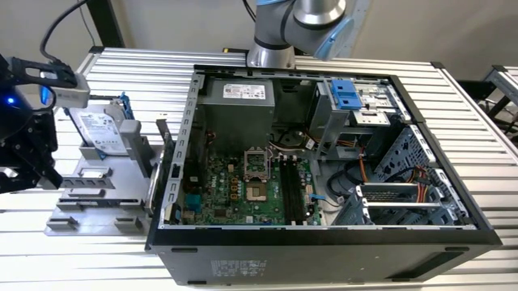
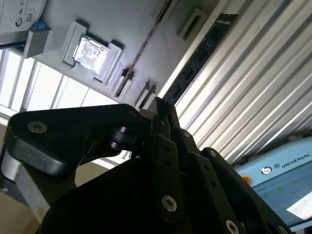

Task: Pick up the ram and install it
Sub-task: 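Pick up the ram and move it above insertion slot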

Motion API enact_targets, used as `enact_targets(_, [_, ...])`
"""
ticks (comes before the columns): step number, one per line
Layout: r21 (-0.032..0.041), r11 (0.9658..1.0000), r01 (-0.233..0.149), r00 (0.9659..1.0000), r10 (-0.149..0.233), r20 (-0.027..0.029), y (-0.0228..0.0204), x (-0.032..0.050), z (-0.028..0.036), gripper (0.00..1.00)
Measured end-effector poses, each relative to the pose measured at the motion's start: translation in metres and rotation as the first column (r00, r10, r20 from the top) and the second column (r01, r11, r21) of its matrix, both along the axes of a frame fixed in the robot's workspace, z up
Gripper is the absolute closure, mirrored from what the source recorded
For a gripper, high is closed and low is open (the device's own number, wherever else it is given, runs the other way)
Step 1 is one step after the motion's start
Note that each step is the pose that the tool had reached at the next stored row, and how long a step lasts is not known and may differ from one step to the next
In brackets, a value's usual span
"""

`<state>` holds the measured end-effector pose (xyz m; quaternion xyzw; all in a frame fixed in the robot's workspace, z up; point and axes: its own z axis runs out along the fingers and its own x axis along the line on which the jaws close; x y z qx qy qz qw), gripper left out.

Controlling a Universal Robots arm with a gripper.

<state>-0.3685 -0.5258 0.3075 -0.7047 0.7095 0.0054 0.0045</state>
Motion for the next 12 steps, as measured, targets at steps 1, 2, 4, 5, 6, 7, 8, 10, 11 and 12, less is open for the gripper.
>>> enact_targets(1, [0.0001,1.0,0.0,1.0,0.0,0.0003,0.0005,0.0,0.0013,1.0])
enact_targets(2, [0.0,1.0,0.0,1.0,0.0,0.0004,0.001,0.0,0.0027,1.0])
enact_targets(4, [0.0002,1.0,0.0,1.0,0.0,0.0011,0.0023,0.0,0.0051,1.0])
enact_targets(5, [0.0001,1.0,0.0,1.0,0.0,0.0012,0.0032,0.0,0.0063,1.0])
enact_targets(6, [0.0,1.0,0.0,1.0,0.0,0.0014,0.0041,0.0,0.0074,1.0])
enact_targets(7, [0.0,1.0,0.0,1.0,0.0,0.0016,0.0054,0.0,0.0086,1.0])
enact_targets(8, [0.0001,1.0,0.0,1.0,0.0,0.0019,0.0067,0.0,0.0097,1.0])
enact_targets(10, [0.0,1.0,0.0,1.0,0.0,0.0024,0.0094,0.0,0.0121,1.0])
enact_targets(11, [0.0,1.0,0.0,1.0,0.0,0.0027,0.0107,0.0,0.0133,1.0])
enact_targets(12, [0.0001,1.0,0.0,1.0,0.0,0.0031,0.0123,0.0,0.0145,1.0])
